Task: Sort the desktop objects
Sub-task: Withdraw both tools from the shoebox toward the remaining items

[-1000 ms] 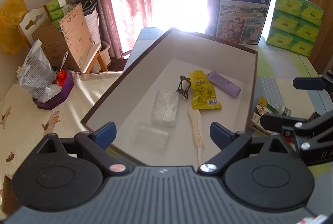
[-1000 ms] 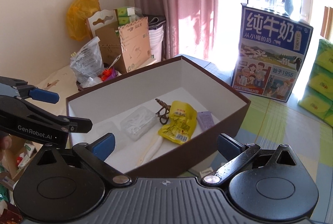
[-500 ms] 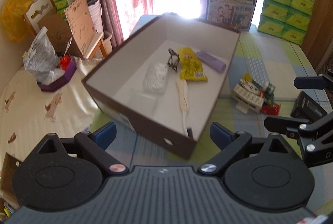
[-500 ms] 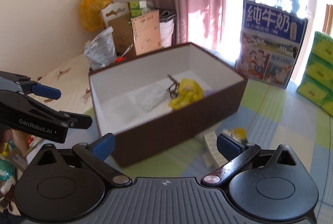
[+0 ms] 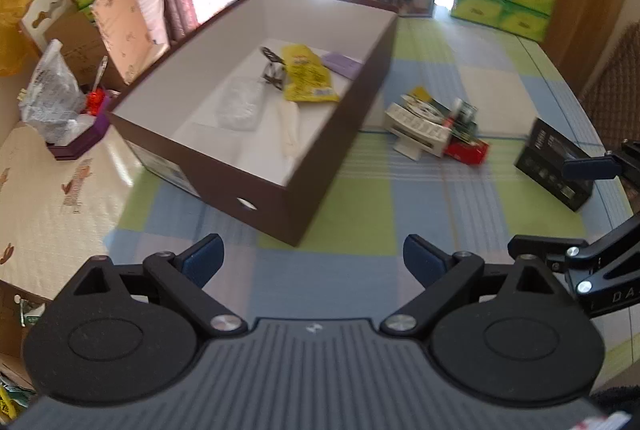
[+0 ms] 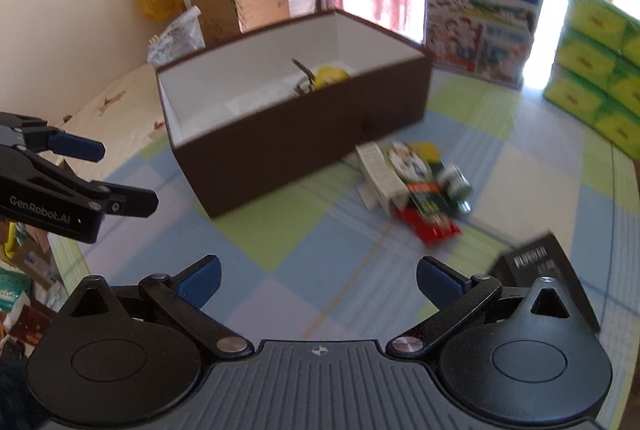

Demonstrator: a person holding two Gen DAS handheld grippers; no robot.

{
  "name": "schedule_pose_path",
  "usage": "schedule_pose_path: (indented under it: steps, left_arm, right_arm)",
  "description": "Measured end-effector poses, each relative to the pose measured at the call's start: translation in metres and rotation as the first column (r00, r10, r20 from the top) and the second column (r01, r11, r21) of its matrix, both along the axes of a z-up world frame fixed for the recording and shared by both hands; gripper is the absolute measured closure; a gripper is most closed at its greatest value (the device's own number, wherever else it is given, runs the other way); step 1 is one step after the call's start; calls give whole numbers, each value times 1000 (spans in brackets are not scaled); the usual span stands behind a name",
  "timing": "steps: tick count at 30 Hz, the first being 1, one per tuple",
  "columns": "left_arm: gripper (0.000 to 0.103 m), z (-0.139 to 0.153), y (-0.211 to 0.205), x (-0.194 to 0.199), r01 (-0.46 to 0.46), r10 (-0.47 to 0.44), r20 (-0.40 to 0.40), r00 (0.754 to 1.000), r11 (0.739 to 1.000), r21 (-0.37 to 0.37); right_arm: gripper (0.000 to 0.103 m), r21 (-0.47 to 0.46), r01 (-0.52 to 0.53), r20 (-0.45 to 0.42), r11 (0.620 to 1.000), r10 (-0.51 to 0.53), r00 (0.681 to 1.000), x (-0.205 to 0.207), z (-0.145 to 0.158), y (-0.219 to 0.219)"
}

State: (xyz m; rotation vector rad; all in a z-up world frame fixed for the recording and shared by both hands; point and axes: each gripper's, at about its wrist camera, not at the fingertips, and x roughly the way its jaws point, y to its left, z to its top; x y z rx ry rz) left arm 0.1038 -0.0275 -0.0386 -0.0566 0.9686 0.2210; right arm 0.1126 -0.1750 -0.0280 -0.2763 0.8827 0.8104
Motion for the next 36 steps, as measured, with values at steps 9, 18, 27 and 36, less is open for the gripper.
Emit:
schedule_pose_path:
  steps: [9, 18, 27, 36]
  left_arm:
    - [8, -18, -36, 13, 69, -69, -41, 997, 998, -11]
    - [8, -36, -63, 30, 138, -140, -74, 987, 990, -34]
    - [8, -49, -76, 66, 205, -204, -55, 977, 979, 10]
    - [8, -66, -80, 112, 277, -277, -37, 960, 961, 13]
  right_arm:
    - [2, -68, 101, -52, 993, -104, 993, 0, -20, -49]
    - [2, -109, 184, -80, 977, -194, 978, 5, -34, -87]
    - [2, -146, 275, -57, 950, -286, 957, 25, -46, -118]
    - [2, -154, 368, -1, 917, -372, 928, 62, -52, -147]
